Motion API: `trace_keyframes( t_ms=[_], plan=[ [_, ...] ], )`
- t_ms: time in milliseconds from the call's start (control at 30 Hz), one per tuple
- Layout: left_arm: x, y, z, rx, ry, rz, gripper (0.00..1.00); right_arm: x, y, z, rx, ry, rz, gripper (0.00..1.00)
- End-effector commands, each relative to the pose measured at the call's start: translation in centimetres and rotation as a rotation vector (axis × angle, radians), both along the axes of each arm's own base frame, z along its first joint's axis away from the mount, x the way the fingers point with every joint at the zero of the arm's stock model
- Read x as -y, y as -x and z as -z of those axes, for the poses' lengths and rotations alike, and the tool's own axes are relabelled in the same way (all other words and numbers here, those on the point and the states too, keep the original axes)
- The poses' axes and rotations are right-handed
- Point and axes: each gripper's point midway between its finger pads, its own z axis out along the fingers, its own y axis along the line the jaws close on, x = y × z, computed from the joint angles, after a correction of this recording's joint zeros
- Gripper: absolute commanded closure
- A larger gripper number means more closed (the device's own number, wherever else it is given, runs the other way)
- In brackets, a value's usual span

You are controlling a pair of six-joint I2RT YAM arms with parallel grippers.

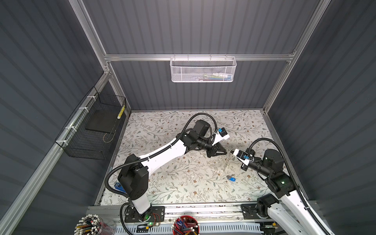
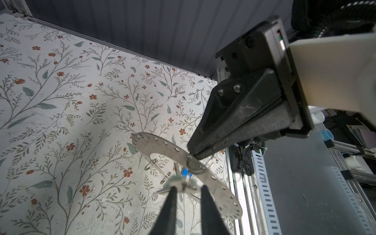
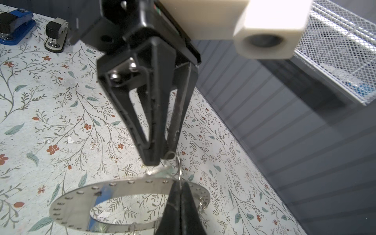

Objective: Put the keys on the keyring

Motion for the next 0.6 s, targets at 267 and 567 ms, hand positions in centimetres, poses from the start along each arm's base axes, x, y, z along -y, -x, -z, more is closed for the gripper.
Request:
trace_keyframes(
  t_ms=[267,567],
  plan=[
    [-2.7,-0.7,-3.7,0.305,0.054,-0.046,0.48,-2.0,0.5,-2.5,-0.025,-0.12,-0.123,1.0],
    [-3.7,0.4,-7.3,0.479,0.192,-0.032,0.57,-4.4,1.5,-5.1,-0.1,-0.226,-0.326,1.0]
  ],
)
